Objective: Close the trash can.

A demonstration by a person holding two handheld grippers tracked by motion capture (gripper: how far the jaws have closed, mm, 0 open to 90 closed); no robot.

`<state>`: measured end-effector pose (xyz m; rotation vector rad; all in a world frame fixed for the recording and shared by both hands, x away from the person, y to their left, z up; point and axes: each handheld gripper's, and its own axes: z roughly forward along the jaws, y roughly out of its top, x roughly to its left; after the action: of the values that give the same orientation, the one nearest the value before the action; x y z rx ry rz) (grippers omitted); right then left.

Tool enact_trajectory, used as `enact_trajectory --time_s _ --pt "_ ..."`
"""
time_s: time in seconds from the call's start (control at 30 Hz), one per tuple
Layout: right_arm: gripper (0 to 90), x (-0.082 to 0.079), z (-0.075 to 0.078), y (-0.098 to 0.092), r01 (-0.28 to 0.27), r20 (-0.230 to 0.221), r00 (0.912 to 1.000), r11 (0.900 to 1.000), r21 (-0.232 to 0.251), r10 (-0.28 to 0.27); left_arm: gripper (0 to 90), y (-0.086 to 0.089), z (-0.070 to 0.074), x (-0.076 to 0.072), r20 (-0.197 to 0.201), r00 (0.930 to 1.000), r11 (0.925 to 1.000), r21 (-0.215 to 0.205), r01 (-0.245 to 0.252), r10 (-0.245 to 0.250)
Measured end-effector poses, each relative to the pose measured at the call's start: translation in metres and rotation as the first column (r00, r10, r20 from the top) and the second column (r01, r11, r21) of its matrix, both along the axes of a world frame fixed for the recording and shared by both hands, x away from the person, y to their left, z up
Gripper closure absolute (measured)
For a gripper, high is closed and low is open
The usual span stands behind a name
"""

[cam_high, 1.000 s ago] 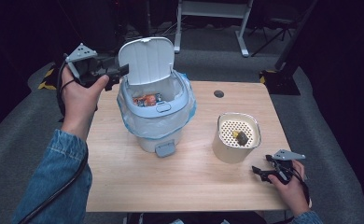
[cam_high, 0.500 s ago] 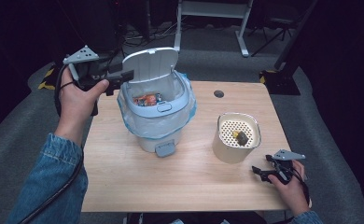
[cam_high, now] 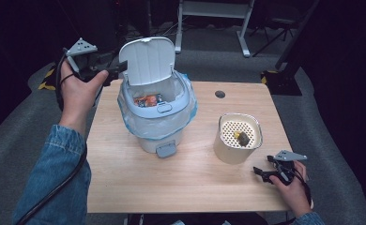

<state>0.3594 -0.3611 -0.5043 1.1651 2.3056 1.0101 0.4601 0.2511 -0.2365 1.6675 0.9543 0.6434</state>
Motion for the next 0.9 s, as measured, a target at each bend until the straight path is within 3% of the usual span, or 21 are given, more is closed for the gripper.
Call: enact_trajectory --time_s 0.13,0.2,0.33,0.5,0.67,0.73,0.87,0.9 --pt "15.3 0.000 0.000 0.000 0.000 0.000 1.0000 1.000 -0.001 0.000 40.7 -0.010 0.000 0.009 0.007 0.9979 0.9971 -0.041 0.064 -0.064" --pt "15.3 0.000 0.000 0.000 0.000 -0.001 1.0000 1.000 0.001 0.000 37.1 -0.014 0.000 0.006 0.016 0.9973 0.9972 -0.021 0.072 -0.072" --pt "15.3 0.000 0.000 0.000 0.000 0.000 1.0000 1.000 -0.001 0.000 42.2 -0.011 0.000 -0.007 0.007 0.9913 0.9900 -0.051 0.131 -0.131" --pt "15.3 0.000 0.000 0.000 0.000 0.000 1.0000 1.000 0.000 0.000 43.4 -0.007 -0.006 -0.026 -0.032 0.9673 0.9652 -0.082 0.248 -0.251" --pt "15.3 0.000 0.000 0.000 0.000 0.001 1.0000 1.000 -0.001 0.000 41.1 -0.015 -0.014 -0.038 -0.068 0.9488 0.9506 -0.058 0.305 -0.308" --pt "15.3 0.000 0.000 0.000 0.000 0.001 1.0000 1.000 -0.001 0.000 41.2 -0.021 -0.017 -0.042 -0.074 0.9387 0.9409 -0.066 0.332 -0.337" --pt "15.3 0.000 0.000 0.000 0.000 0.000 1.0000 1.000 0.000 0.000 41.6 -0.032 -0.023 -0.045 -0.105 0.9263 0.9320 -0.060 0.357 -0.362" --pt "15.3 0.000 0.000 0.000 0.000 0.000 1.0000 1.000 -0.001 0.000 42.5 -0.036 -0.025 -0.045 -0.121 0.9252 0.9330 -0.057 0.355 -0.360"
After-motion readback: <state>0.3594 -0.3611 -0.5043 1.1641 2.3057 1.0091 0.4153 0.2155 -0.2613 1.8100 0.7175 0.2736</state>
